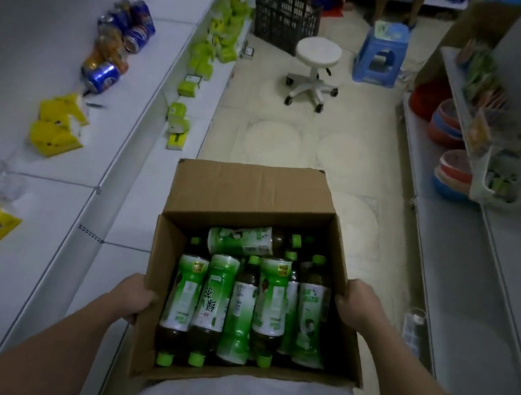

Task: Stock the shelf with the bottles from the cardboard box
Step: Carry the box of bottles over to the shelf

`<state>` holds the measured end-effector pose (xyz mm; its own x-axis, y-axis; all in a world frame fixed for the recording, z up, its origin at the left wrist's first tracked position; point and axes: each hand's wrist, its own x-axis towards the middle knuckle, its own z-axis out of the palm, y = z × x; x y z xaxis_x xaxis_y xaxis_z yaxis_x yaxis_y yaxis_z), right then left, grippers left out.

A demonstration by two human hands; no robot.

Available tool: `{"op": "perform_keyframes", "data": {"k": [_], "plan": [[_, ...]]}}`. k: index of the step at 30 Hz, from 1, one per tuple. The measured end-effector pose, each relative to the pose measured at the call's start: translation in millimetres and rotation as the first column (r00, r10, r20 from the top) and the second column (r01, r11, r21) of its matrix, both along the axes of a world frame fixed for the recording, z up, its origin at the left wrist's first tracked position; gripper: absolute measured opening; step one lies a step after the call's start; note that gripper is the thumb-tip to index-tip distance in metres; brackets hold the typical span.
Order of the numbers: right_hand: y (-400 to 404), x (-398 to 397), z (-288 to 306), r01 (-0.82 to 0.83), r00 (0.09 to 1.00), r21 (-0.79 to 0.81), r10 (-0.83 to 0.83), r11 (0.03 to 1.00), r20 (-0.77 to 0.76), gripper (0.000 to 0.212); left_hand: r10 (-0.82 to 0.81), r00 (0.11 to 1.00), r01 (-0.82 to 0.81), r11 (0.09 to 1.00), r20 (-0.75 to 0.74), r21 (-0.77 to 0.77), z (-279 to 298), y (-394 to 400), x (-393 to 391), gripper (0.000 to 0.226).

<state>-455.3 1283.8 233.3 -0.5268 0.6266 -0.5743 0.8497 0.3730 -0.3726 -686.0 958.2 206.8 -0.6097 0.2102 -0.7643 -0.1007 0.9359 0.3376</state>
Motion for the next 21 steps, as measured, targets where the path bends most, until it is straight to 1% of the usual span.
{"op": "perform_keyframes", "data": {"k": [2,6,9,13,15,18,21], "plan": [[45.9,-28.4,6.1,-0.033,0.999,-0.006,0.033,0.999,-0.017,0.024,0.052,0.998,-0.052,0.999,-0.030,0.013,12.6,37.2,-17.9,0.016],[129.2,-73.7,19.0,-0.078,0.997,-0.006,0.078,0.997,-0.023,0.019,0.093,0.990,-0.088,0.995,-0.109,0.051,35.2,113.5,-63.2,0.009],[182.4,-111.6,28.2,-0.116,0.993,0.000,0.116,0.993,-0.036,0.009,0.101,0.988,-0.093,0.993,-0.113,0.075,42.8,162.6,-94.5,0.012],[241.0,-164.2,27.4,-0.133,0.991,0.004,0.133,0.991,-0.023,0.011,0.135,0.986,-0.127,0.989,-0.096,0.078,32.5,214.9,-136.2,0.016],[265.7,-192.4,23.1,-0.132,0.991,-0.001,0.132,0.991,-0.009,0.013,0.132,0.987,-0.125,0.989,-0.094,0.075,22.9,239.4,-164.1,0.015],[304.9,-242.7,15.8,-0.111,0.994,-0.003,0.111,0.994,0.007,0.010,0.102,0.990,-0.094,0.992,-0.094,0.083,9.5,282.4,-225.9,0.014],[349.8,-306.5,15.5,-0.078,0.997,0.041,0.078,0.996,0.004,0.010,0.080,0.993,-0.071,0.992,-0.083,0.109,-4.2,330.9,-299.2,0.014]]}}
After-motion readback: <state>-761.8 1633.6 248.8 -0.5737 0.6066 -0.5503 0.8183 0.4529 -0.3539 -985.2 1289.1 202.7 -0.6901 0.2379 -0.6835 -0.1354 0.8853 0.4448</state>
